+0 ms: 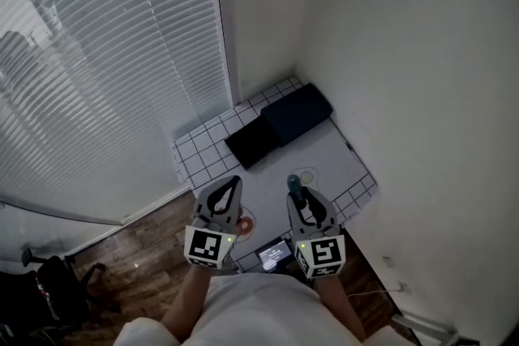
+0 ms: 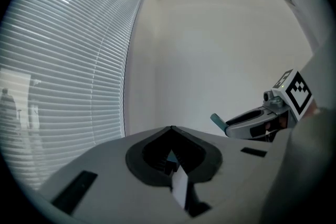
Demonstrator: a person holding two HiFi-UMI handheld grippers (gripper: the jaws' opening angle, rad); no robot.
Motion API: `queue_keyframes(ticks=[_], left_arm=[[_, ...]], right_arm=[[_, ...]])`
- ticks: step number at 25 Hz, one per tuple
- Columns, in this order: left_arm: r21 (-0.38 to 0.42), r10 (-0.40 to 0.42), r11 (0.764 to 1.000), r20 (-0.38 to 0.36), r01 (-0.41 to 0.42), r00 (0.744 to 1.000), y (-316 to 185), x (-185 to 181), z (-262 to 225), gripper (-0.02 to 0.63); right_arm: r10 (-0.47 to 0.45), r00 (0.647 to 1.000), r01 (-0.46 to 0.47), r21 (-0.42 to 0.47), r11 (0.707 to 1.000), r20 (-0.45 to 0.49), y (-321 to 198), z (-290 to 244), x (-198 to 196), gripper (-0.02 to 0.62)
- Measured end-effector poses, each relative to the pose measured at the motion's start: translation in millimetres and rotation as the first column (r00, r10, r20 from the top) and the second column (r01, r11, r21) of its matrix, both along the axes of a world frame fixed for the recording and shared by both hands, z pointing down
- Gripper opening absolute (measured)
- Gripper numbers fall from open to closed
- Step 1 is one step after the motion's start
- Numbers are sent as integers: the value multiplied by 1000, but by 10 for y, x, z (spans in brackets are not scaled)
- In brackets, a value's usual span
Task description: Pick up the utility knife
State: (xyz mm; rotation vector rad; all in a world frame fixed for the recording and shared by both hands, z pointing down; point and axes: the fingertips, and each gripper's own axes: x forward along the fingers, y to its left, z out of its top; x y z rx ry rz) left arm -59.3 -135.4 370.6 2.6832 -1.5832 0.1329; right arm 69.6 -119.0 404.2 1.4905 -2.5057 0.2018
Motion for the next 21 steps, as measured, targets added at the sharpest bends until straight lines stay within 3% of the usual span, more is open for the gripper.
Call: queue_keyframes(ticks=[21], left_arm=[[-26, 3, 1000, -5, -3, 1000, -125, -98, 145, 6]], right_arm=[[4, 1000, -4, -14, 1000, -12, -121, 75, 7, 137]])
